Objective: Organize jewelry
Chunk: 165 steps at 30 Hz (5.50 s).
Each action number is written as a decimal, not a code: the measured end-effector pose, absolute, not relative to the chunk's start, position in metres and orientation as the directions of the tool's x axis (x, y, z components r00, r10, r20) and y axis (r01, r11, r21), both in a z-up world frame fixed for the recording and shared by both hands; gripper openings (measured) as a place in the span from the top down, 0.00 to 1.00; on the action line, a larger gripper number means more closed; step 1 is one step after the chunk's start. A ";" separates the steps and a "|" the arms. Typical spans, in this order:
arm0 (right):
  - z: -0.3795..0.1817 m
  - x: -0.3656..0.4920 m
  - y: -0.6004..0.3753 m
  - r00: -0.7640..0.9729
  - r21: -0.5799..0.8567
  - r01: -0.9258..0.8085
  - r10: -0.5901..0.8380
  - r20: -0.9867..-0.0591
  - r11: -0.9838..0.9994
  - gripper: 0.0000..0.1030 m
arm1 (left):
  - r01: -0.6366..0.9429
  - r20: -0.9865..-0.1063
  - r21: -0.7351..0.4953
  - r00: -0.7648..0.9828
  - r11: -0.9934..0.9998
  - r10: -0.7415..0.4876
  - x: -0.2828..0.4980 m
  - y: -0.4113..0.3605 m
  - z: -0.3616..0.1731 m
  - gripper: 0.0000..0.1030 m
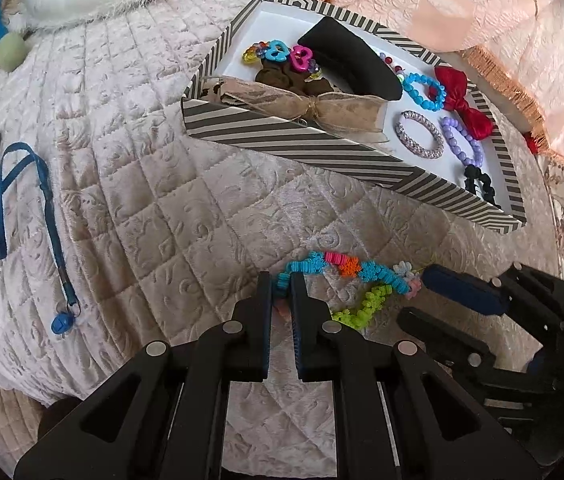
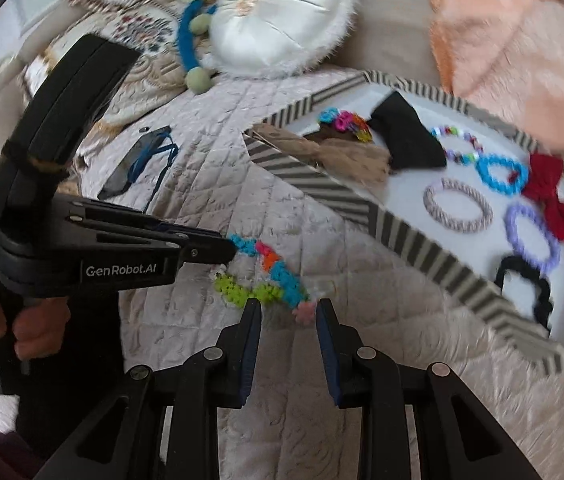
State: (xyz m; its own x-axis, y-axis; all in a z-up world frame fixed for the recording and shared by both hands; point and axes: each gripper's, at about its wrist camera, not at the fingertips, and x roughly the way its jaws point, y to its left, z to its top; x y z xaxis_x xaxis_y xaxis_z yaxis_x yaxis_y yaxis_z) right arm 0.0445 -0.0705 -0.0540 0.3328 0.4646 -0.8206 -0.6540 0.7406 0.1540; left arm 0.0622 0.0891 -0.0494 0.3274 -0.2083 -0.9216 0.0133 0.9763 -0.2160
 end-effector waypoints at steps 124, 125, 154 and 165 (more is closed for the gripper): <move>-0.050 0.182 -0.218 0.467 0.248 -0.198 0.314 -0.827 0.948 0.85 | 0.110 -0.910 -0.063 0.402 0.992 -0.103 0.186 -0.034 -0.032 0.90; -0.049 0.181 -0.218 0.471 0.248 -0.197 0.313 -0.825 0.949 0.85 | 0.109 -0.908 -0.061 0.407 0.992 -0.101 0.184 -0.033 -0.030 0.89; 0.029 0.079 -0.191 0.682 0.161 -0.157 0.224 -0.696 0.974 0.64 | 0.052 -0.802 -0.029 0.594 0.998 -0.054 0.092 -0.013 0.030 0.59; 0.038 0.068 -0.186 0.689 0.155 -0.158 0.221 -0.690 0.975 0.61 | 0.041 -0.786 -0.025 0.616 0.999 -0.045 0.079 -0.008 0.043 0.59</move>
